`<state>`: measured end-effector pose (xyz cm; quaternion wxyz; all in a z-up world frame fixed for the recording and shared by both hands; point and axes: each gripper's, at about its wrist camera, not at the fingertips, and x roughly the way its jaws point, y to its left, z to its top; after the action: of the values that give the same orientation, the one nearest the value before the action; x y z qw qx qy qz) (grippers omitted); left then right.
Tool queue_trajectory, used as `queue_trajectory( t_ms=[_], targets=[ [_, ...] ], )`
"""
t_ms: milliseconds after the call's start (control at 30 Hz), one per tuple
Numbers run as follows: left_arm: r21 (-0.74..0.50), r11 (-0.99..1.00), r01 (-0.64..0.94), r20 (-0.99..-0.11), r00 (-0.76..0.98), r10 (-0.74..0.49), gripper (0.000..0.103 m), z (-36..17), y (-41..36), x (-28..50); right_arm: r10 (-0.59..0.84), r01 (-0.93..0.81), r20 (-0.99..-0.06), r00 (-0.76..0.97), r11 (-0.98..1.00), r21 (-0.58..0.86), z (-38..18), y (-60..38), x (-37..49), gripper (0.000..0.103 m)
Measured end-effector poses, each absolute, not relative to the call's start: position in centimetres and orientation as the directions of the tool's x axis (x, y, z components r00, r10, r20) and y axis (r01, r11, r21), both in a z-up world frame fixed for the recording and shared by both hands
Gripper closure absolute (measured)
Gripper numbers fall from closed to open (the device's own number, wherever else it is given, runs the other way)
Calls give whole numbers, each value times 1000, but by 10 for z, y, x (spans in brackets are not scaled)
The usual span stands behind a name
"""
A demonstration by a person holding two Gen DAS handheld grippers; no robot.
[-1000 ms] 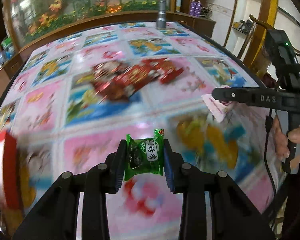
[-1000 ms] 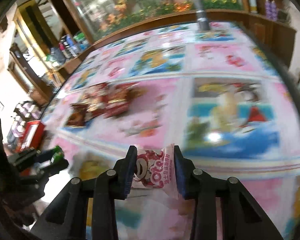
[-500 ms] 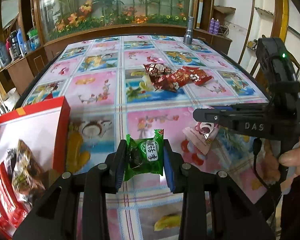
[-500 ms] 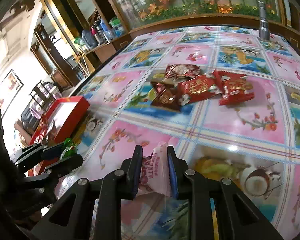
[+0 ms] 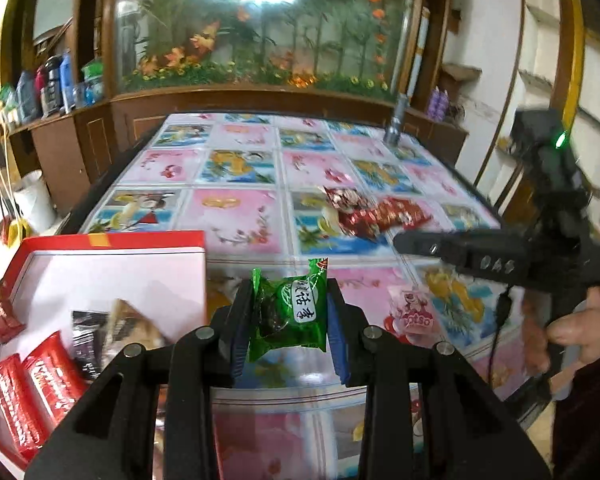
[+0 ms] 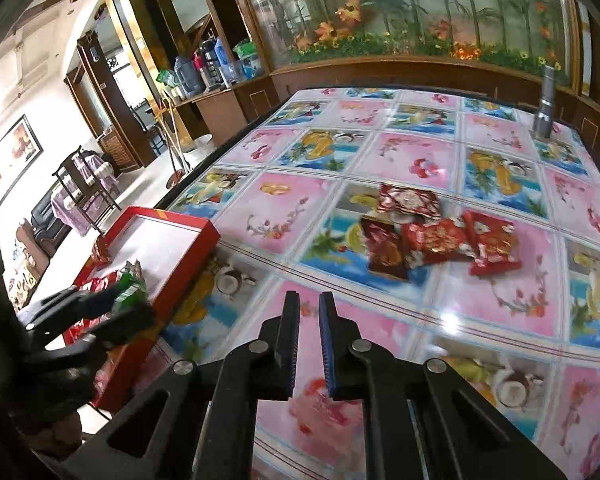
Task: Organize snacks
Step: 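Carry the green and pink packets toward the white box with both tools, then lower both packets into the white box and open both tools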
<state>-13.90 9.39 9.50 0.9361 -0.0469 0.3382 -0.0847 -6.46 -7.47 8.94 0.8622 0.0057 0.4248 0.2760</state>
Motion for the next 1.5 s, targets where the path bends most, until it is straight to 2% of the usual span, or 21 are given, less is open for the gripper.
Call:
queue_trajectory(
  t_ms=[200,267,333,367,600,733,1000,1300,1500],
  targets=[
    [-155,986,68,-609,779,-150,72,96,127,-147,418,-393,-780,466,887,241,70,-91,-63,87],
    [-155,987,51,-602,787,-135,72,95,135,-149,395,-328,-793,464,908,261,66,-112,-68,81],
    [-158,987,36,-600,791,-124,72,93,139,-148,376,-261,-800,467,923,281,62,-132,-77,57],
    [-161,986,36,-599,791,-127,72,92,140,-146,363,-233,-814,454,930,285,58,-136,-79,54],
    [-117,993,34,-574,813,-96,72,92,142,-158,359,-220,-847,393,931,292,37,-103,-78,53],
    [-115,993,20,-570,818,-82,72,91,155,-164,328,-223,-854,405,941,255,27,-81,-77,63],
    [-125,991,-56,-562,827,-24,72,87,197,-174,301,-279,-845,443,942,189,28,-48,-78,67],
    [-99,984,-151,-559,826,70,71,84,243,-181,498,-463,-734,462,841,279,81,24,-81,67],
    [-75,979,-189,-586,803,110,71,75,260,-180,617,-624,-683,391,723,296,96,100,-94,67]
  ],
)
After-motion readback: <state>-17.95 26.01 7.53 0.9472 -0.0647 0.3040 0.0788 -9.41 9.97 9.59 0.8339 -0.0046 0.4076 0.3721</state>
